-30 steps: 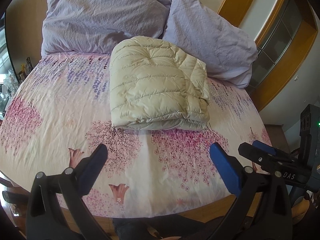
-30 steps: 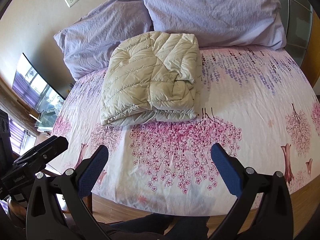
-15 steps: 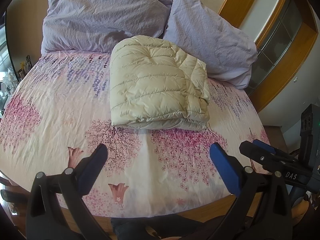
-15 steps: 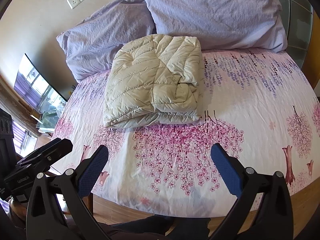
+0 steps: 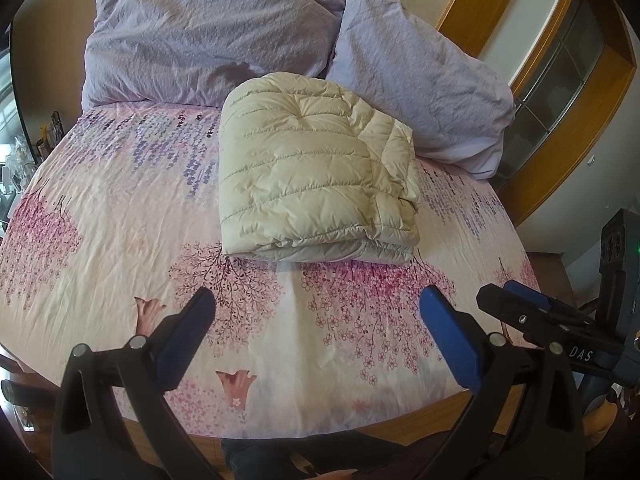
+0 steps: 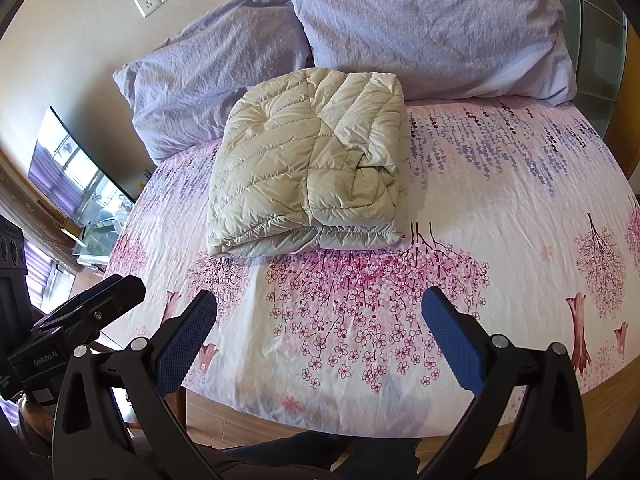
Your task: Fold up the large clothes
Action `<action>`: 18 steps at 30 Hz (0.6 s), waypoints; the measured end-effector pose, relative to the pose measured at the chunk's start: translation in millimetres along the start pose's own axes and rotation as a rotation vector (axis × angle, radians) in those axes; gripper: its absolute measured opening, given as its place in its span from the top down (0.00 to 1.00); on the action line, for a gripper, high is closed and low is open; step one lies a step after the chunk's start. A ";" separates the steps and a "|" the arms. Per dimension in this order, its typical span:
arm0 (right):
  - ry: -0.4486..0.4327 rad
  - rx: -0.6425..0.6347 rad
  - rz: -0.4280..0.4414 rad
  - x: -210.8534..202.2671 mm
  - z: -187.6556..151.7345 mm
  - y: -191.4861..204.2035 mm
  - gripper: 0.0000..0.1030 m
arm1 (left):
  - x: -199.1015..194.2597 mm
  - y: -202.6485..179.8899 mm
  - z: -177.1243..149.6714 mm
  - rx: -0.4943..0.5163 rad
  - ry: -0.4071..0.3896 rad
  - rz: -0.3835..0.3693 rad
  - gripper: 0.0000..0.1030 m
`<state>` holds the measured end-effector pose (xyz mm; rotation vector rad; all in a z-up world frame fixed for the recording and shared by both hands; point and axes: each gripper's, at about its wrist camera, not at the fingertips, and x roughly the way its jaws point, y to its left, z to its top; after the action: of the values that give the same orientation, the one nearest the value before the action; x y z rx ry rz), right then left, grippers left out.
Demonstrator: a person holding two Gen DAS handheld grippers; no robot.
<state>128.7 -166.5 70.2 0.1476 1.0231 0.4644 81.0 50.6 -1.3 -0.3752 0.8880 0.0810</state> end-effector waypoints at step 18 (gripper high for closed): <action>0.001 -0.002 0.001 1.1 -0.1 0.7 0.01 | 1.5 1.9 0.4 0.000 0.007 0.010 0.02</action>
<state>128.9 -165.5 69.4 0.1457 1.0236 0.4666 81.8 52.4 -2.7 -0.3713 0.8966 0.0891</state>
